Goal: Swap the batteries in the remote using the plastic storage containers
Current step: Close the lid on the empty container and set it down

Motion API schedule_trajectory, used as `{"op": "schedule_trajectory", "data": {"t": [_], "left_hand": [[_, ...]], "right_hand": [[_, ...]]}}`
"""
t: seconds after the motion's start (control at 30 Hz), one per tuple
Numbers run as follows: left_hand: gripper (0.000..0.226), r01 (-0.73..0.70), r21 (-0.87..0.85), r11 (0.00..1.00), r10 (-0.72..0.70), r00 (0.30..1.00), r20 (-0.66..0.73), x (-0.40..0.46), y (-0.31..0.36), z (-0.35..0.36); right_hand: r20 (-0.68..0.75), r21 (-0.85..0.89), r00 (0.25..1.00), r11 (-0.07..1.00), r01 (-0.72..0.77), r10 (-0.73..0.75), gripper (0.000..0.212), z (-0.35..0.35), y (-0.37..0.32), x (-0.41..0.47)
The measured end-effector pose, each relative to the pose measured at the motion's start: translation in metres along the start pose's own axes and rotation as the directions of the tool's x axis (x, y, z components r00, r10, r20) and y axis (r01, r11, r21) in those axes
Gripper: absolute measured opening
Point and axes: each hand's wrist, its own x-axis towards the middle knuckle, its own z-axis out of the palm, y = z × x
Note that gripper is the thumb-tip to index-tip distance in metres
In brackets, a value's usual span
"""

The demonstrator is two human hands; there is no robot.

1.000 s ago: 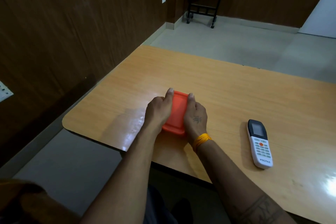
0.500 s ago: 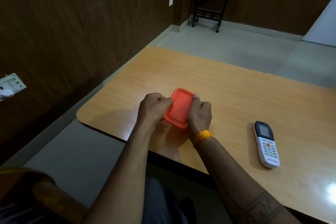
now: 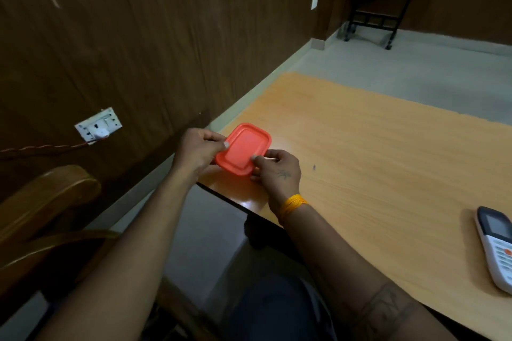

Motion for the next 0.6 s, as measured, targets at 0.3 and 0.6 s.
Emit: {"op": "schedule_trajectory", "data": {"t": [0.3, 0.6], "left_hand": [[0.012, 0.072, 0.067, 0.995, -0.070, 0.997, -0.037, 0.027, -0.031, -0.023], [0.019, -0.144, 0.143, 0.979, 0.168, 0.969, -0.179, 0.012, -0.030, -0.024]], "right_hand": [[0.002, -0.048, 0.999, 0.998, -0.050, 0.050, 0.024, 0.039, 0.011, 0.010], [-0.033, -0.158, 0.994, 0.983, 0.095, -0.101, 0.038, 0.021, 0.011, 0.000]]}}
